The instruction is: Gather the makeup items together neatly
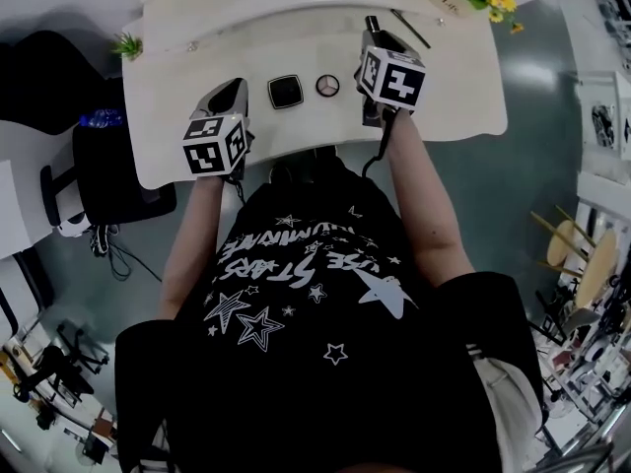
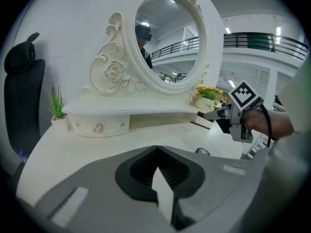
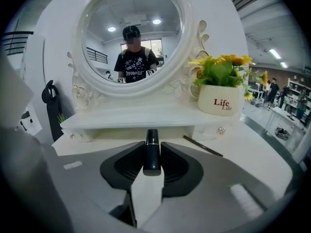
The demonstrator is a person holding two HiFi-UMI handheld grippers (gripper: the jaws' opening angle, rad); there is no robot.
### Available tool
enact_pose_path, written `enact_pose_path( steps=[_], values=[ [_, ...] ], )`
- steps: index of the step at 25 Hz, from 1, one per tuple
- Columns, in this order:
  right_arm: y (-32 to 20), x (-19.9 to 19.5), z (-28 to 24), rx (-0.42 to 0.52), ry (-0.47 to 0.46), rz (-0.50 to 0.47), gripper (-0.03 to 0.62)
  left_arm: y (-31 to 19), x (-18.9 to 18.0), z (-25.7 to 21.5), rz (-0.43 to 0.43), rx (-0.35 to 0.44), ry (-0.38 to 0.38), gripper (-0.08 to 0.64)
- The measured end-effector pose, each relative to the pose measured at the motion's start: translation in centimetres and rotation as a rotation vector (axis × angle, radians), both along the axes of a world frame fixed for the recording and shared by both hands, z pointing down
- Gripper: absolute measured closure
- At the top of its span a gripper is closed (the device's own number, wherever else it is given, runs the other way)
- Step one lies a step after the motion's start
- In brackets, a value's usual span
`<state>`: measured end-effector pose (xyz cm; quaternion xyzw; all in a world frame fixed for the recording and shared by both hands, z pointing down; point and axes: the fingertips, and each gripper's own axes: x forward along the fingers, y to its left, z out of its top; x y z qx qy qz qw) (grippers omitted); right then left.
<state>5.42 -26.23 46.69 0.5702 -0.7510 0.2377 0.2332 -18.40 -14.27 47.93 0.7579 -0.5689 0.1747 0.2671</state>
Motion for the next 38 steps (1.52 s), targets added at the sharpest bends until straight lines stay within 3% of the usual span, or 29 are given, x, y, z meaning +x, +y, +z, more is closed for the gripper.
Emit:
enact_pose_path(
  steps=[19,38],
  values=[
    [7.3,1.1,6.2,-0.081,0.027,0.027,0.463,3.2,0.9,2.6,0.087,-0.065,0.019,0.558],
    [8.8,-0.1,9.0,-0.152,0.077,0.006,0.460,3.5,1.3,3.7,0.102,-0.092,0.027,0.558]
  ],
)
